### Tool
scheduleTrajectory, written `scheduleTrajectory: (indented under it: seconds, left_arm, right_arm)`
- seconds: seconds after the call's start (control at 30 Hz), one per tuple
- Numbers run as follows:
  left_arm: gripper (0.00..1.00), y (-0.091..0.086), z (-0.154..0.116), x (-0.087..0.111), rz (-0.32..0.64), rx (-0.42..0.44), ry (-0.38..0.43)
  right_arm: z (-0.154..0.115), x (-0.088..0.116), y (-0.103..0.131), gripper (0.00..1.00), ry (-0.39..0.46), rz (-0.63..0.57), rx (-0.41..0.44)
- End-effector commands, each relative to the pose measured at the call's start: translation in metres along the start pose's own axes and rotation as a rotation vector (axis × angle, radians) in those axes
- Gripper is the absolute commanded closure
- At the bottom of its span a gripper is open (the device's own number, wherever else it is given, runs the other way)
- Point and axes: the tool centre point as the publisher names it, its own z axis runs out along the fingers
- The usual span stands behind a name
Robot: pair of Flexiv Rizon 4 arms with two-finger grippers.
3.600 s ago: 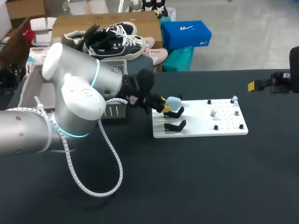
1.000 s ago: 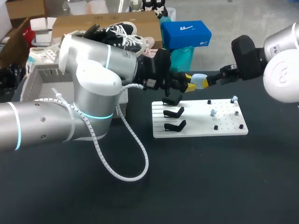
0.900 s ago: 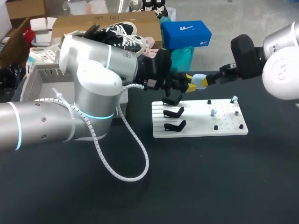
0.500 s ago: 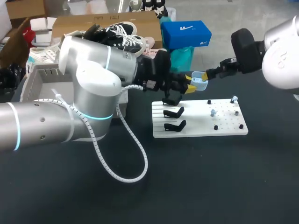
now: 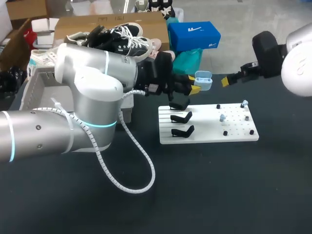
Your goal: Pick up each earbud case from the left stands, insert the matching earbuds, close the lid, and place the case in the box.
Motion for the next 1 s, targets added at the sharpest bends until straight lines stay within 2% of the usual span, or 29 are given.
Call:
scheduleTrajectory:
  seconds: [0.03,0.47,0.77,0.9,1.0]
  left_arm:
    - [1.0,-0.008,-0.007,0.002,0.02,-0.056,-0.026]
    - [1.0,0.006,-0.001,0.016,0.03,-0.091,-0.07]
    - [1.0,0.0,0.003,0.02,0.04,-0.087,-0.078]
    - [1.0,0.0,0.003,0.02,0.04,-0.087,-0.078]
    - [1.0,0.0,0.003,0.02,0.04,-0.087,-0.078]
  right_arm:
    - [-0.004,0.017,-0.005,0.0,0.001,-0.008,0.05]
    - [-0.005,0.043,-0.029,0.0,0.061,0.008,0.127]
    - [-0.002,0.057,-0.037,0.0,0.118,-0.036,0.241]
    - [0.004,0.064,-0.042,0.0,0.158,-0.063,0.325]
    - [0.007,0.067,-0.045,0.0,0.15,-0.092,0.344]
